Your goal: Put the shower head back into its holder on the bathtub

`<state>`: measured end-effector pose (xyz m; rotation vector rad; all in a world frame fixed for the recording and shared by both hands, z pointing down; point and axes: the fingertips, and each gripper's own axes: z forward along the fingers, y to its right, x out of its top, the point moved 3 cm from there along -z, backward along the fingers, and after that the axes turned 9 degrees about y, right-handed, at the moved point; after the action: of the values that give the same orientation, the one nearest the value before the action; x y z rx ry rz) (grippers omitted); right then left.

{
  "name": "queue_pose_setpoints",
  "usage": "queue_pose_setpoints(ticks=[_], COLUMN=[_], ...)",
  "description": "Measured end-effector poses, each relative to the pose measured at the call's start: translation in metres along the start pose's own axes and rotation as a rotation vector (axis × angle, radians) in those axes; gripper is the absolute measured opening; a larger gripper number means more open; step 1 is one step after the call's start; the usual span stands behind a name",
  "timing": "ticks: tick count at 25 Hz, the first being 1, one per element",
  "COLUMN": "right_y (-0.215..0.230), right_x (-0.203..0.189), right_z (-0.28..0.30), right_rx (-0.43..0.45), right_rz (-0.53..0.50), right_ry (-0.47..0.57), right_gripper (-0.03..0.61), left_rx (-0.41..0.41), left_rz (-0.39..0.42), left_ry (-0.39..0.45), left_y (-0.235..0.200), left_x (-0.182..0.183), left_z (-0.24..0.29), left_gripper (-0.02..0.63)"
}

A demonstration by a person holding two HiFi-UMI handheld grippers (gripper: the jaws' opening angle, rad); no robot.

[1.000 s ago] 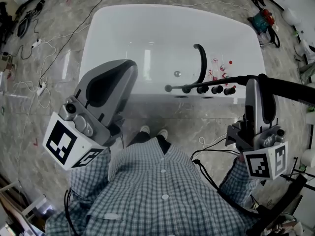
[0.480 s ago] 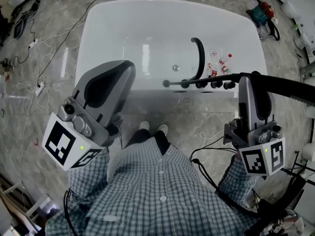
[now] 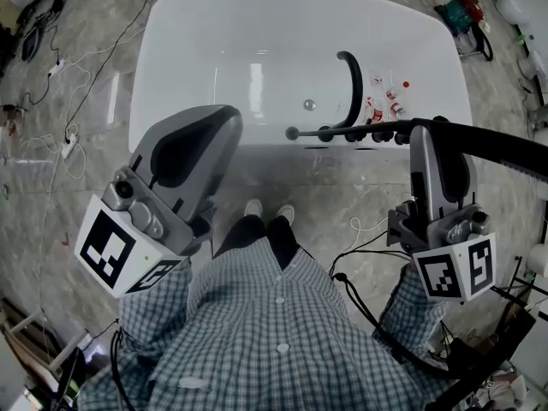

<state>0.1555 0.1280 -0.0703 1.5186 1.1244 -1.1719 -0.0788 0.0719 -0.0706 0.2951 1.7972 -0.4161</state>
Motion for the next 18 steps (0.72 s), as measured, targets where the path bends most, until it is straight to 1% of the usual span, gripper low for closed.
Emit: queue_pose_setpoints(ticks=[7,18], right_y=[0.003,0.000], right_x=[-0.019,-0.039], right_z=[0.004,0.004], right_rx=[0.003,0.010], right_rz=[0.023,0.046], right_ry=[-0.028,-0.062], right_gripper=[0.133,0.133], left_rx=[-0.003,0.005], left_rz=[-0.017,-0.042], left_ry=[-0.025,-0.045], left_y=[-0.004,-0.004], left_x=[-0.018,-0.035], left_z=[0.005,-0.002], left_gripper=[0.008,0.008])
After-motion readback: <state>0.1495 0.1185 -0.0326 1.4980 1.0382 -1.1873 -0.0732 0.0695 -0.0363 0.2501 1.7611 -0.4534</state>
